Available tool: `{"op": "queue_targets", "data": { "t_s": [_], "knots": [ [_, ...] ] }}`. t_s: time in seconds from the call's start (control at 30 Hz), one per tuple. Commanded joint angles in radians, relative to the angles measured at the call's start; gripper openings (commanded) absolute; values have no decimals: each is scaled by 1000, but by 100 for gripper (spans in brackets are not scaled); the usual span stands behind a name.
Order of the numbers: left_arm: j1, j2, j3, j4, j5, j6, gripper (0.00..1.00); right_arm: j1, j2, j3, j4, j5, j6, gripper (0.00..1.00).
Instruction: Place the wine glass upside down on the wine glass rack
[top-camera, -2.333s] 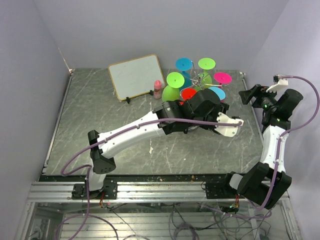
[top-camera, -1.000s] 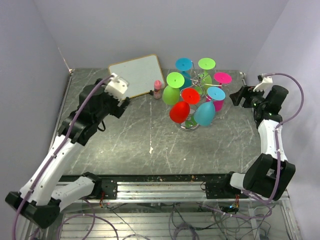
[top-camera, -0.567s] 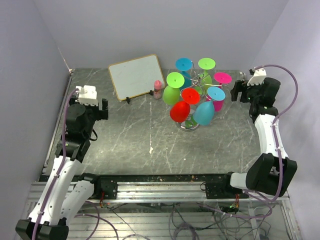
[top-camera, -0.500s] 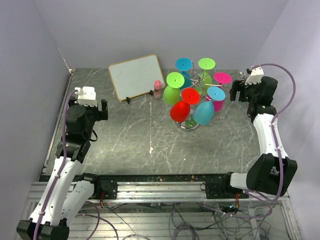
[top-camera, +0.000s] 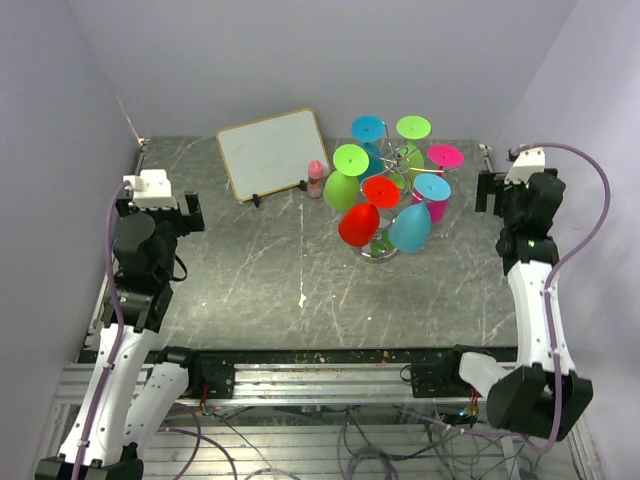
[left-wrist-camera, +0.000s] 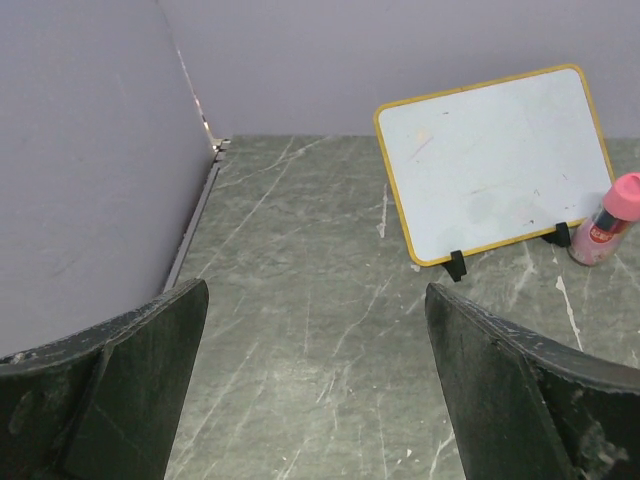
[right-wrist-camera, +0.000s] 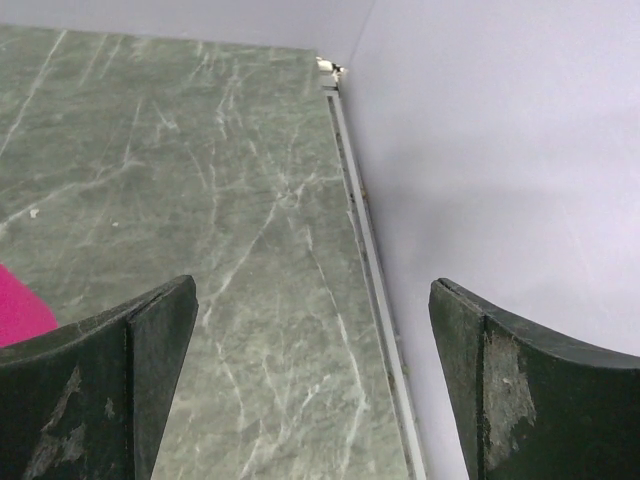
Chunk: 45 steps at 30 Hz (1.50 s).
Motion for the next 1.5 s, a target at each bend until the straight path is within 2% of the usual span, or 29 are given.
{"op": "queue_targets", "data": {
  "t_s": [0.0,0.1,0.2,0.53,0.87,1.47],
  "knots": [
    [29,-27,42,-26,18,-25,100,-1,-99,-125,97,72,45,100],
    [32,-39,63,-46,21,-19,100,0,-165,-201,153,33,64,100],
    [33,-45,93,-67,37,19,100,-1,-217,-198,117,10,7,100],
    [50,-63,154,-175,68,12,100,-68,-237,-117,-32,-108,92,100],
    [61,-91,127,-187,73,30,100,-85,-232,-108,-97,-250,29,100],
    [69,-87,115,-186,22,19,100,-80,-222,-116,-98,-234,20,100]
  ]
}}
